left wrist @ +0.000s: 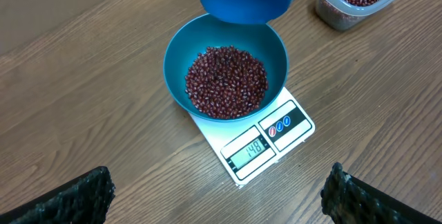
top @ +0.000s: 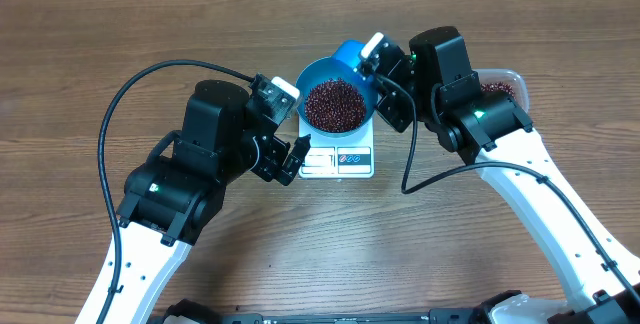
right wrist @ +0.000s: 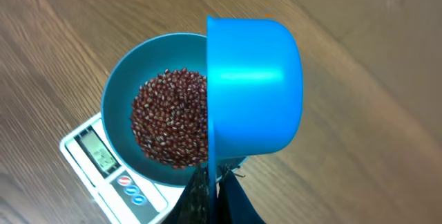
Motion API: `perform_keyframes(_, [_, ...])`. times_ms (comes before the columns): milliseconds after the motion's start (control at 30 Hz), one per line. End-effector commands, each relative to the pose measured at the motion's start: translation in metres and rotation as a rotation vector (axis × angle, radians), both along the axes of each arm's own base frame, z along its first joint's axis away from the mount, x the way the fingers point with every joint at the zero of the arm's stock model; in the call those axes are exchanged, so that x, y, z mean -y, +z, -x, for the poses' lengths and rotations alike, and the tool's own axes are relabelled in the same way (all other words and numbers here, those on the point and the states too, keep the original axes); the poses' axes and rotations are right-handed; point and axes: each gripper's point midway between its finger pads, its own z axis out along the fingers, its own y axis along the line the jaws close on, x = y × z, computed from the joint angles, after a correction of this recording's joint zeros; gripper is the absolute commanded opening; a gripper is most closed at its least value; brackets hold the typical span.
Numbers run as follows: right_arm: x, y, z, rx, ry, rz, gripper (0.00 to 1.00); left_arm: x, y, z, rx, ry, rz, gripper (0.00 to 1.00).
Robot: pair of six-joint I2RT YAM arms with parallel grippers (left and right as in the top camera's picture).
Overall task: Scoop item into bowl and weigh 150g on scale
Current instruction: 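Move the scoop back toward the bean tub with the right gripper, then dip the scoop into the tub and pick up a few beans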
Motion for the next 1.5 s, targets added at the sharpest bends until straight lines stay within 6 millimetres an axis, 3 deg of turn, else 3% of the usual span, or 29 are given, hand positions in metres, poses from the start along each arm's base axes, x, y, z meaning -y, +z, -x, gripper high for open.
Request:
perform_keyframes(0, [0.027,0.001,-0.013,-0.03,-0.32,-0.061,0.04,0.0,0.002,0.0,-0.004,0.005,0.015,1.0])
perform_keyframes(133, [0.083,0.008,-0.027,0.057,-0.693,-0.018,0.04,0.0,0.002,0.0,-0.004,0.005,0.015,1.0])
perform_keyframes(233, [0.128,0.011,-0.025,0.105,-0.942,0.009,0.04,0.0,0.002,0.0,-0.004,0.005,0.015,1.0])
perform_keyframes(500, [0.186,-0.007,-0.009,0.003,-1.141,0.018,0.04,0.0,0.002,0.0,-0.004,0.005,0.015,1.0])
perform_keyframes(667, [0.189,-0.032,-0.005,-0.114,-1.121,-0.041,0.04,0.0,0.002,0.0,-0.004,0.005,0.015,1.0])
perform_keyframes(767, [0.185,-0.062,0.001,-0.162,-1.103,-0.049,0.04,0.0,0.002,0.0,-0.004,0.004,0.015,1.0])
perform_keyframes(867, [0.186,-0.078,0.005,-0.174,-1.104,-0.038,0.04,0.0,0.002,0.0,-0.004,0.005,0.015,1.0])
perform_keyframes(1267, [0.177,-0.093,0.003,-0.204,-1.076,-0.069,0.04,0.0,0.002,0.0,-0.004,0.005,0.015,0.99])
perform_keyframes(1467, [0.17,-0.12,-0.01,-0.247,-1.061,-0.065,0.04,0.0,0.002,0.0,-0.004,0.005,0.015,1.0])
